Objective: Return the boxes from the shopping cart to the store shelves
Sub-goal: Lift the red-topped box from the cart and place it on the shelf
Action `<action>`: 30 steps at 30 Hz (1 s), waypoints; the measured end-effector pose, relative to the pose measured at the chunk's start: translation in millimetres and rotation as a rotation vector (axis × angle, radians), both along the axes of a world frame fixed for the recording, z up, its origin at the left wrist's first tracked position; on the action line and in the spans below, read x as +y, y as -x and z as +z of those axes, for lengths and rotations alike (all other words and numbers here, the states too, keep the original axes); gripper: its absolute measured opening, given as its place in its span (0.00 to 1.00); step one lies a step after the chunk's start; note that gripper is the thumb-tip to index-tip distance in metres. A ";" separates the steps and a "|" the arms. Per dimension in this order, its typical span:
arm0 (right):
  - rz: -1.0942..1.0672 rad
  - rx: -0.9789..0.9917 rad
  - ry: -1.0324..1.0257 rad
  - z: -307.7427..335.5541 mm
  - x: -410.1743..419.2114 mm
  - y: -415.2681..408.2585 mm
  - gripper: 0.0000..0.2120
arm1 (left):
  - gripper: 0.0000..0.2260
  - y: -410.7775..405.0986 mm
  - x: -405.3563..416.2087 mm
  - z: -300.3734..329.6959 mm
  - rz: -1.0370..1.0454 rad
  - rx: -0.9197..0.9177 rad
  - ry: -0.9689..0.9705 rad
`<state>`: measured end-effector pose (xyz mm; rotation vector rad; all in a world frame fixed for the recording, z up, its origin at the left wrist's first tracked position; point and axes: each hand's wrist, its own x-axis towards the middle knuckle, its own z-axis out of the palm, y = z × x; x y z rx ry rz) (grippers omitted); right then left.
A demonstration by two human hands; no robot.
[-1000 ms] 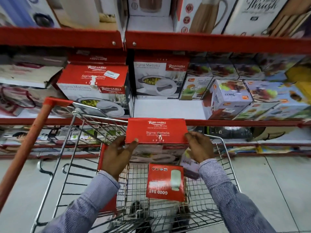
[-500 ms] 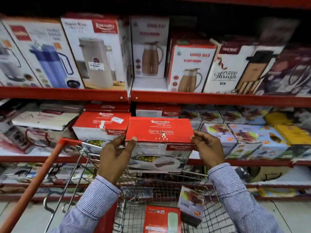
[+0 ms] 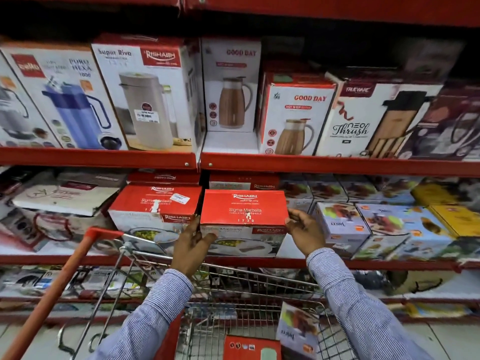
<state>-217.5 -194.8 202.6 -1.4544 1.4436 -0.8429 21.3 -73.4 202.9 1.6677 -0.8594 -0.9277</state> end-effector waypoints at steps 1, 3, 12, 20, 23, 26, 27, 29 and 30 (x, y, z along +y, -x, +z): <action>0.006 0.013 -0.009 -2.2 -2.1 -1.0 0.17 | 0.28 -0.6 -1.8 -2.6 -0.007 0.018 -0.005; 0.024 0.010 -0.014 -4.2 -5.3 -3.4 0.18 | 0.26 0.0 -3.7 -6.9 -0.018 0.040 0.002; 0.163 -0.006 -0.059 0.2 -14.2 -7.0 0.27 | 0.33 12.1 -20.4 -1.3 -0.076 -0.216 -0.066; 0.180 -0.075 -0.085 -6.8 1.8 4.2 0.31 | 0.33 16.0 -9.3 -6.7 -0.027 -0.208 -0.080; 0.126 -0.071 -0.113 -24.6 30.7 17.8 0.29 | 0.33 22.7 13.9 -31.1 0.007 -0.190 -0.101; 0.116 0.084 -0.223 -66.6 73.9 37.0 0.25 | 0.33 41.5 50.8 -78.2 -0.089 -0.117 -0.324; 0.119 0.169 -0.291 -81.3 89.1 42.0 0.23 | 0.34 49.7 63.4 -94.4 -0.132 -0.021 -0.433; 0.140 0.330 -0.450 -109.2 115.0 48.8 0.20 | 0.37 65.7 84.1 -117.1 -0.211 0.109 -0.654; 0.163 0.411 -0.521 -121.1 125.7 50.3 0.20 | 0.37 73.0 91.1 -125.2 -0.251 0.136 -0.754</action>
